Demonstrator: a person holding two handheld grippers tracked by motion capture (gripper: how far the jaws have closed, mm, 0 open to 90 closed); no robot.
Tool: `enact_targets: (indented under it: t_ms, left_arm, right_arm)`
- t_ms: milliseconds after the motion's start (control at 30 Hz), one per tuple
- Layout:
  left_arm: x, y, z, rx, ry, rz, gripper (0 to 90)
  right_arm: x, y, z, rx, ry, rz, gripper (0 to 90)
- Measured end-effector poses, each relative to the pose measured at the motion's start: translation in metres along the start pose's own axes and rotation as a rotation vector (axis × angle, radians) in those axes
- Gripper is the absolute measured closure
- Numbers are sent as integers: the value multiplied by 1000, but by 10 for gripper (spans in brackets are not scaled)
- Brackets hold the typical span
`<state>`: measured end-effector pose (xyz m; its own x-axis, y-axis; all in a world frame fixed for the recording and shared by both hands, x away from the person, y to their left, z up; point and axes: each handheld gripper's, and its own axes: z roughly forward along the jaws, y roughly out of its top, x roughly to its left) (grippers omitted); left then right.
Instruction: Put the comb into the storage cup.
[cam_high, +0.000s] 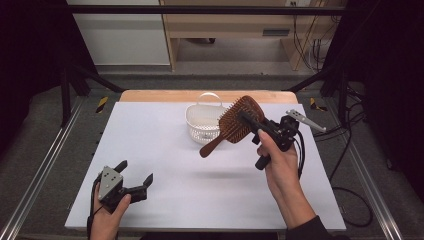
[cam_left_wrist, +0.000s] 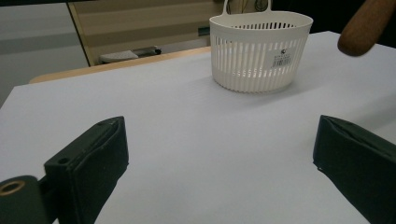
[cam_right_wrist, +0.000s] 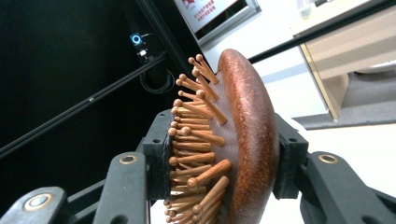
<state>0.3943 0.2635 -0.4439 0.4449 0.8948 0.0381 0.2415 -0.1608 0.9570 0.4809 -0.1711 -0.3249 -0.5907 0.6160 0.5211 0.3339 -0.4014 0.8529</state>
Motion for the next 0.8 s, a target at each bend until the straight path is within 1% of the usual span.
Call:
enact_targets:
  t_ms: [33,67,167,200,233,267,333,367,433,500,533,567,633,667,800]
  left_arm:
    - [1,-1,0,2,14,3,33]
    - [1,-1,0,-3,23,-8,33]
    - [4,-2,0,-20,24,-67,34]
    - [4,-2,0,-18,21,-75,35]
    - [4,-3,0,-15,15,-79,35]
    - [5,-2,0,-9,6,-78,35]
    - [6,-2,1,2,19,-63,37]
    - [7,-2,1,4,30,-58,39]
    - [8,-3,2,0,26,-80,39]
    - [8,-2,3,-6,30,-86,39]
    - [8,-3,3,-5,36,-89,38]
    - [8,-3,3,-5,36,-102,35]
    - [7,-5,5,6,21,-139,32]
    - [7,-5,6,10,16,-146,33]
    - [7,-5,6,6,18,-140,33]
  right_arm:
    - [1,3,3,-4,2,-2,514]
    - [2,6,6,-8,3,0,514]
    - [4,14,18,-12,3,4,514]
    - [5,17,23,-14,2,0,513]
    - [7,19,27,-15,-1,2,513]
    - [10,20,31,-28,-9,-7,512]
    - [18,22,38,-48,-14,-42,511]
    - [21,22,41,-50,-21,-42,511]
    - [26,24,48,-51,-30,-48,510]
    - [29,26,56,-44,-31,-63,509]
    - [30,28,61,-31,-27,-66,509]
    - [31,29,66,-21,-26,-74,509]
    - [33,31,75,-13,-43,-92,509]
    - [34,32,79,-11,-50,-100,508]
    - [33,37,94,-21,-81,-119,509]
